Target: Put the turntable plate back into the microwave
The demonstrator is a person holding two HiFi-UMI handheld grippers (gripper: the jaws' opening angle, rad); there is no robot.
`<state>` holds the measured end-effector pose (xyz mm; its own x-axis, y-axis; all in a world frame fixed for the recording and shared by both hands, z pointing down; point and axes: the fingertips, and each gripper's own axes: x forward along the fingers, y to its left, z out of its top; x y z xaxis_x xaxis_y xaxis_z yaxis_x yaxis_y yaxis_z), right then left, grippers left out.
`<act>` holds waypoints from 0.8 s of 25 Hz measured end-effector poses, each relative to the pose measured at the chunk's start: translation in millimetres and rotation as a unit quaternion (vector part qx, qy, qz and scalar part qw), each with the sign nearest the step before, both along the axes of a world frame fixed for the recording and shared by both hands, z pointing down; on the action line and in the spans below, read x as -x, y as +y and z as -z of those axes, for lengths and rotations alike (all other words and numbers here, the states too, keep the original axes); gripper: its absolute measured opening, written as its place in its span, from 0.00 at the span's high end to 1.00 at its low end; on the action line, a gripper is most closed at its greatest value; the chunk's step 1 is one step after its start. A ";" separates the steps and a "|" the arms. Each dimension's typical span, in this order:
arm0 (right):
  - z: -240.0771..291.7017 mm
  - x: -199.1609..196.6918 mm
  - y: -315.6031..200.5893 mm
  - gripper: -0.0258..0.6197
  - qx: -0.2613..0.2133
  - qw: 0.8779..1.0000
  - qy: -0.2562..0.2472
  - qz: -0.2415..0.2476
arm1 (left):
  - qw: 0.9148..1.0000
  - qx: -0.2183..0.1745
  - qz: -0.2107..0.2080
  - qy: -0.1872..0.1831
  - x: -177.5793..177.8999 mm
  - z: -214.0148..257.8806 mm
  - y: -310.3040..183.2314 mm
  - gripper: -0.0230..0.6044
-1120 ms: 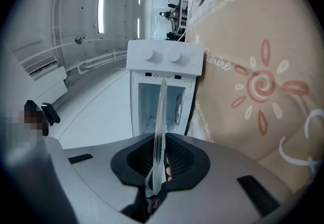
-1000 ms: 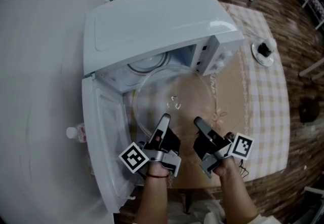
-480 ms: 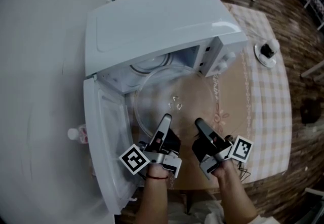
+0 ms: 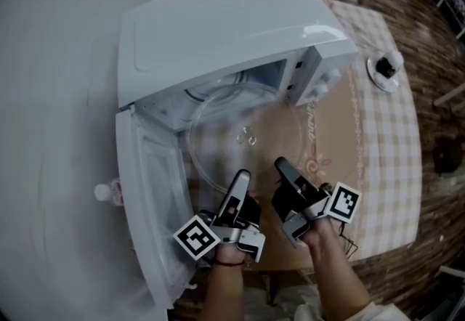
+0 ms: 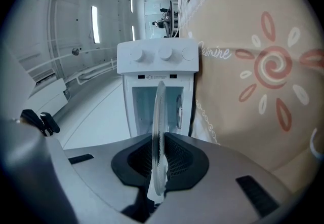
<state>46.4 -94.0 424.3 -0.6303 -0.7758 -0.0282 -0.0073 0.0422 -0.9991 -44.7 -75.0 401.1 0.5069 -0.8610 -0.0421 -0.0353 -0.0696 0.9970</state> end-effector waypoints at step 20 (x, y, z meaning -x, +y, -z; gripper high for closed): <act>3.6 21.4 -37.6 0.89 -0.004 1.000 -0.010 -0.003 | 0.998 -0.001 0.042 0.036 3.3 -6.0 -22.8 0.91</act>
